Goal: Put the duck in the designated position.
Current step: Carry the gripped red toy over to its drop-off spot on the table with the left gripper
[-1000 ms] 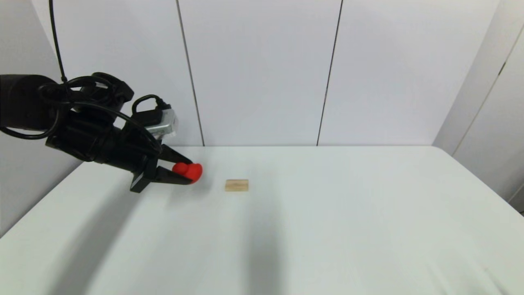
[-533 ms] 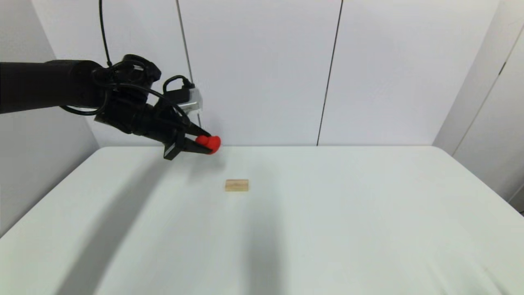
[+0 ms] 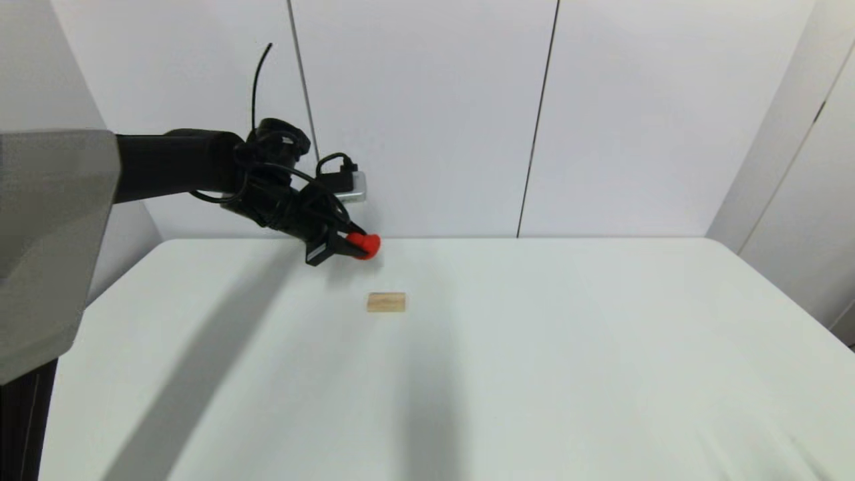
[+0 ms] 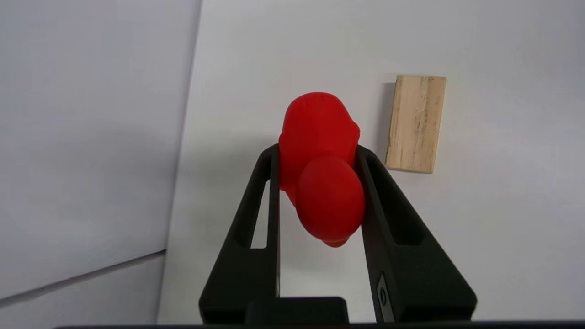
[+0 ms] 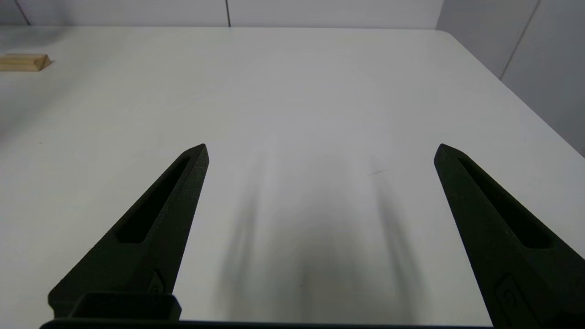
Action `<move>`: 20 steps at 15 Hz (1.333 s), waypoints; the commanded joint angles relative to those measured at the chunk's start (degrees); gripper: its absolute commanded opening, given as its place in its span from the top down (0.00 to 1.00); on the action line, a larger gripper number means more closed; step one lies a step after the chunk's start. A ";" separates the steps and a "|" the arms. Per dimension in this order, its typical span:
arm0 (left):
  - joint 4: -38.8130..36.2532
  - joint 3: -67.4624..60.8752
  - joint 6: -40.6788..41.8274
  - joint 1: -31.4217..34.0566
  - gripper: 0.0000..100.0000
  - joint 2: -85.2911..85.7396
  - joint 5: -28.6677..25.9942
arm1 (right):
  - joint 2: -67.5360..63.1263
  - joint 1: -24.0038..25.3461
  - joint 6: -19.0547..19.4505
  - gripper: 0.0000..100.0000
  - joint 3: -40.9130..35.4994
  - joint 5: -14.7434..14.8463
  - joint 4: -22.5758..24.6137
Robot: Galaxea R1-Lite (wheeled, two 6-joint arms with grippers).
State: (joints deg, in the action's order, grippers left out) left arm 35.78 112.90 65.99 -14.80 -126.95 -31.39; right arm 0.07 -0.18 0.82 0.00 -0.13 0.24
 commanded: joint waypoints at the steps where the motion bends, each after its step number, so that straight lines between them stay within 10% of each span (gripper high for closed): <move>1: -1.59 0.13 0.28 -0.58 1.00 -3.30 0.01 | -0.07 0.01 -0.03 0.00 0.00 -0.04 0.02; 20: -9.15 0.13 -2.79 -2.69 1.00 -8.40 4.58 | -0.07 0.01 -0.03 0.00 0.00 -0.04 0.02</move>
State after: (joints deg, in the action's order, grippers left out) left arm 26.48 113.03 62.84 -17.38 -134.73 -26.62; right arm 0.07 -0.18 0.79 0.00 -0.16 0.24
